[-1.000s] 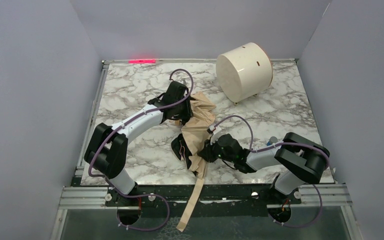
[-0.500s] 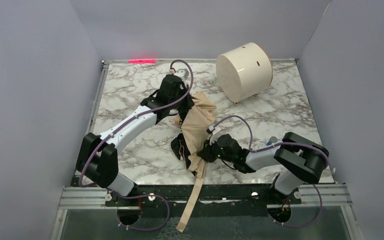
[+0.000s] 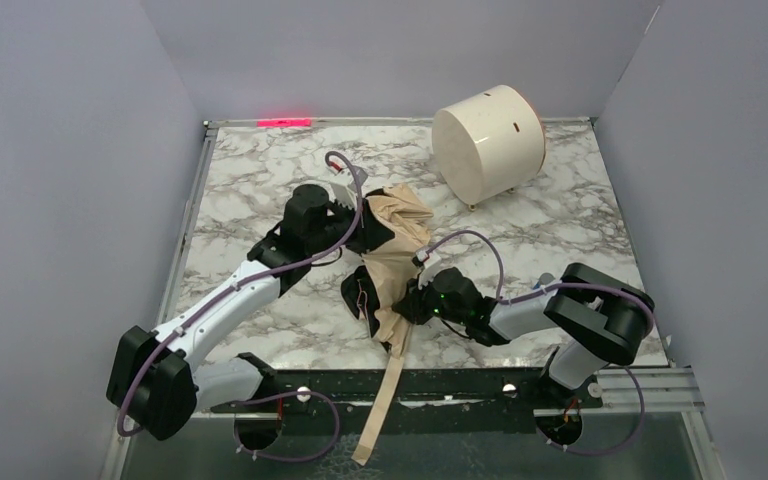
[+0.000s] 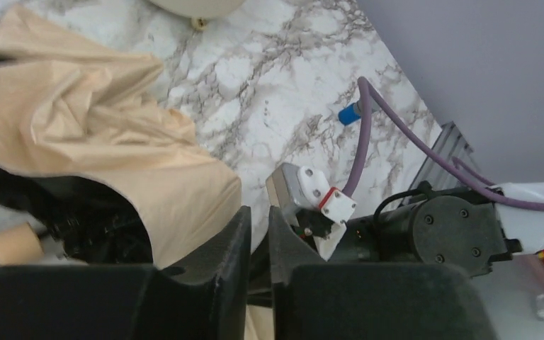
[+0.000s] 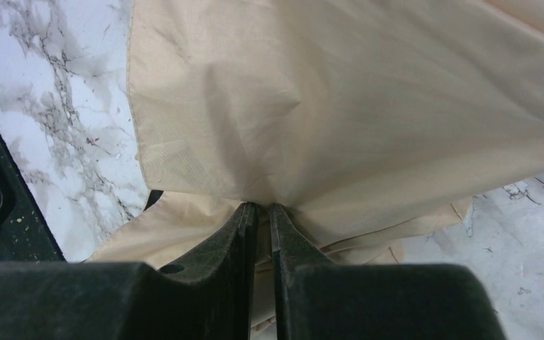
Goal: Put away the umbrella
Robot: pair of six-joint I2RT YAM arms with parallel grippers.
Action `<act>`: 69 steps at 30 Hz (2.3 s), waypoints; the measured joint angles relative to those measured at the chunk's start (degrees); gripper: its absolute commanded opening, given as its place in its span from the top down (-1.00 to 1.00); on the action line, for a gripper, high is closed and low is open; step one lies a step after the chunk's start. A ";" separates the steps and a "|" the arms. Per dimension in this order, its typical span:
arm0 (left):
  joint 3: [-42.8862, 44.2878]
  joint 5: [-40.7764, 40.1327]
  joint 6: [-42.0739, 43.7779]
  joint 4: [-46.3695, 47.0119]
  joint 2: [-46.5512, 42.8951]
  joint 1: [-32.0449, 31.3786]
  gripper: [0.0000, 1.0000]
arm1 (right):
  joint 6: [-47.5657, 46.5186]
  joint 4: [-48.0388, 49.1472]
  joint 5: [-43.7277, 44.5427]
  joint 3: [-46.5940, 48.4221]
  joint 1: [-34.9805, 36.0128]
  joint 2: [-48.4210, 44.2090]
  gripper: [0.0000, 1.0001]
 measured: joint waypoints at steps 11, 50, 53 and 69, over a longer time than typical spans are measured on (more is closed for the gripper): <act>4.79 -23.69 -9.29 -12.61 -2.67 1.01 -0.67 | 0.00 0.59 -0.02 0.42 0.24 0.74 0.63; 24.98 -16.96 -11.47 -28.15 29.11 7.39 0.35 | -0.04 0.55 0.00 0.42 0.31 0.70 0.63; 24.98 -16.79 -11.26 -28.15 29.94 7.39 0.50 | -0.04 0.57 0.00 0.46 0.31 0.74 0.63; 24.48 -9.35 -6.12 -21.55 28.33 7.39 1.00 | -0.04 0.61 -0.02 0.59 0.33 0.92 0.64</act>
